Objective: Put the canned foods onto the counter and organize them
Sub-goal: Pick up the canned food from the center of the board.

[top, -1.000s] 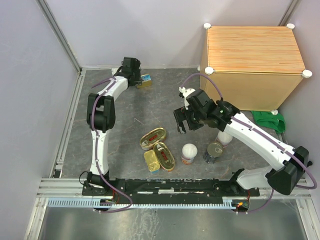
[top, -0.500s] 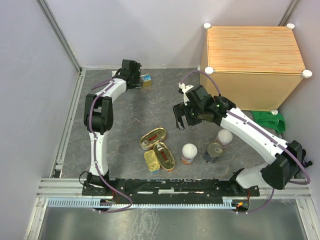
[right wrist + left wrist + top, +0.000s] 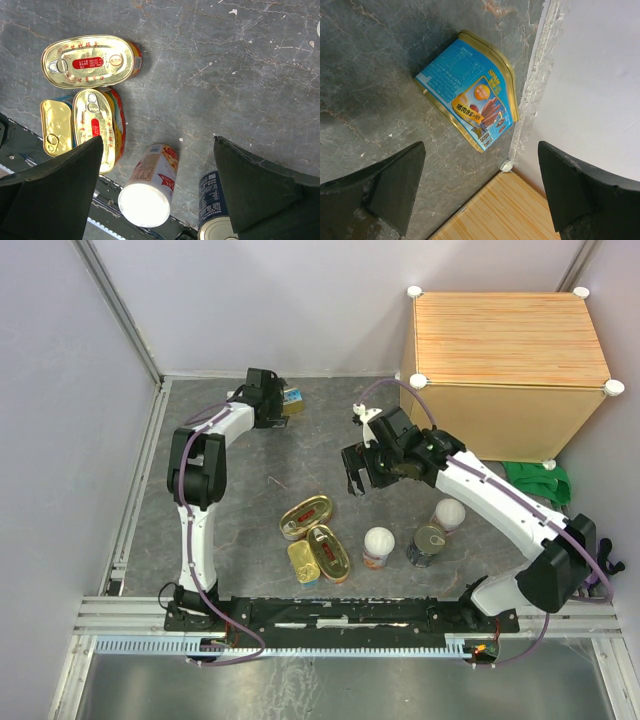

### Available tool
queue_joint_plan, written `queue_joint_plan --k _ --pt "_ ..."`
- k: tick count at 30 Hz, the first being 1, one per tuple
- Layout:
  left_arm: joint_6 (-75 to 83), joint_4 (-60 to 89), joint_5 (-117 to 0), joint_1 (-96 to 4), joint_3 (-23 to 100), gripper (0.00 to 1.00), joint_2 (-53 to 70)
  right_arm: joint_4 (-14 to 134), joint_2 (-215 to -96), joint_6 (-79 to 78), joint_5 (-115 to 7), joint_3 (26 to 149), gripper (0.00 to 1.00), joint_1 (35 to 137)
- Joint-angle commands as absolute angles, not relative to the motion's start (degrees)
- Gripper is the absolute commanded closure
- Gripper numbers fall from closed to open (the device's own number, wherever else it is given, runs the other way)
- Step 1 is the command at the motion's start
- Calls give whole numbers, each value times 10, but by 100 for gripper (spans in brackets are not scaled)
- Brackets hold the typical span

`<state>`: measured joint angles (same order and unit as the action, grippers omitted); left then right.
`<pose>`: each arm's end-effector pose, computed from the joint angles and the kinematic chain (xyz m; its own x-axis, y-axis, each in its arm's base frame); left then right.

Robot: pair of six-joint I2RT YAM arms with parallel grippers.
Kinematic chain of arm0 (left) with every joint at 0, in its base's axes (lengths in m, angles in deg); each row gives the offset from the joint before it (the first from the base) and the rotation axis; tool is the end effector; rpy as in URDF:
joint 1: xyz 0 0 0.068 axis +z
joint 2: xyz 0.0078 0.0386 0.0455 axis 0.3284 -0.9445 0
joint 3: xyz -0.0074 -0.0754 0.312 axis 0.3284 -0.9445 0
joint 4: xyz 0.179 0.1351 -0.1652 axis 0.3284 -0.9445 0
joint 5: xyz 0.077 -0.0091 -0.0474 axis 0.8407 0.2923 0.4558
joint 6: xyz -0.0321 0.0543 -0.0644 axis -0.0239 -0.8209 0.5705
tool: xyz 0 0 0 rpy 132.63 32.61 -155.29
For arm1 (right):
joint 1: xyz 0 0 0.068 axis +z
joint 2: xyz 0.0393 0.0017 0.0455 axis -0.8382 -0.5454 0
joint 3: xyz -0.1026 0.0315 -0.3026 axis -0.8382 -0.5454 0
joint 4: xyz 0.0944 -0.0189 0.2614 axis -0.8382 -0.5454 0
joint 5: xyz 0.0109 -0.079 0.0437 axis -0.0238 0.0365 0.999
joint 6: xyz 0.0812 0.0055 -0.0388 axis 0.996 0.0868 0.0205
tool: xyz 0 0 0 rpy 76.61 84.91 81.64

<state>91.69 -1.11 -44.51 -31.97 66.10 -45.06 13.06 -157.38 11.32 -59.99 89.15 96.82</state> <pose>0.5769 -0.1229 0.1738 -0.0448 -0.9978 0.0483 -0.6798 -0.0049 -0.7334 0.2601 0.2206 0.3361 -0.7868 -0.2445 -0.5667 -0.4290 0.8768 0.2174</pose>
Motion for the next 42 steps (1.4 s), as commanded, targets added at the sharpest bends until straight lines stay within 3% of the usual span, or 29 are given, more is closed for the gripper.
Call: queue_joint_plan --k 1,33,42 --pt "917 -7 -443 -321 668 1 -415 154 -1579 102 -584 919 1 963" --pt "975 -9 -507 -272 732 0 -535 147 -1688 119 -551 999 1 923" --pt "966 49 -571 -260 757 13 -577 123 -1737 127 -536 1063 1 918"
